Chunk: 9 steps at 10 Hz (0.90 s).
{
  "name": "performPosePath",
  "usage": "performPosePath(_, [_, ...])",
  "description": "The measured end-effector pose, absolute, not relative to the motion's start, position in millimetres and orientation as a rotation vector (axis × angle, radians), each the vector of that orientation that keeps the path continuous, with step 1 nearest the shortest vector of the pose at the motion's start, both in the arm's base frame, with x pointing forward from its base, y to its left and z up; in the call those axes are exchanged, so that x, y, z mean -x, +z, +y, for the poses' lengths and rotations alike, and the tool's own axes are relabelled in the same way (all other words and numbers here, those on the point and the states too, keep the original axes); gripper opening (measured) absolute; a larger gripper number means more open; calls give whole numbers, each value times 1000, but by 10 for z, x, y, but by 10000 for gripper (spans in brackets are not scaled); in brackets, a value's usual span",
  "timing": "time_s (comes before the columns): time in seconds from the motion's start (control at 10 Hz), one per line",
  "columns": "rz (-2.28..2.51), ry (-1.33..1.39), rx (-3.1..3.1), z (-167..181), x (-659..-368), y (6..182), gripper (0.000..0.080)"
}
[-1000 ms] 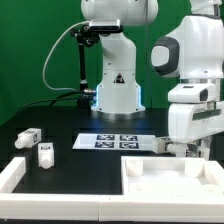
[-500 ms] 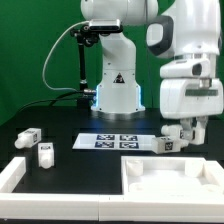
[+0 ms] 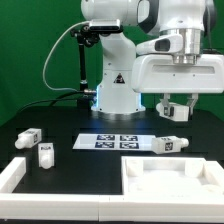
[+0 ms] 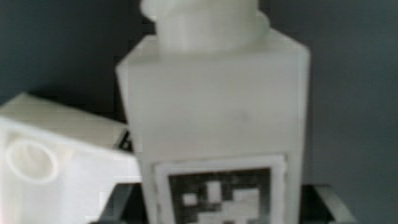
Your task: Assemble one leg
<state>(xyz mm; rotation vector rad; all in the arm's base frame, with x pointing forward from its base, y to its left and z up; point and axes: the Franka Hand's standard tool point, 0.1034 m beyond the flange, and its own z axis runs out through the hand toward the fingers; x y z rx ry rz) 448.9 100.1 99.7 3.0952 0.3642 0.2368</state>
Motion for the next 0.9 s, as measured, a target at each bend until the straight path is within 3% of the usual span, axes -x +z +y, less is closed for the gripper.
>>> performPosePath(0.2, [229,240,-3124,971,-4489,981,288])
performPosePath(0.5, [-73,213,-3130,75,-4324,680,288])
performPosePath(0.7, [-138,112,-3100,-325,-4204,305,288])
performPosePath(0.9, [-88,90,-3092,-218,-4134,121,288])
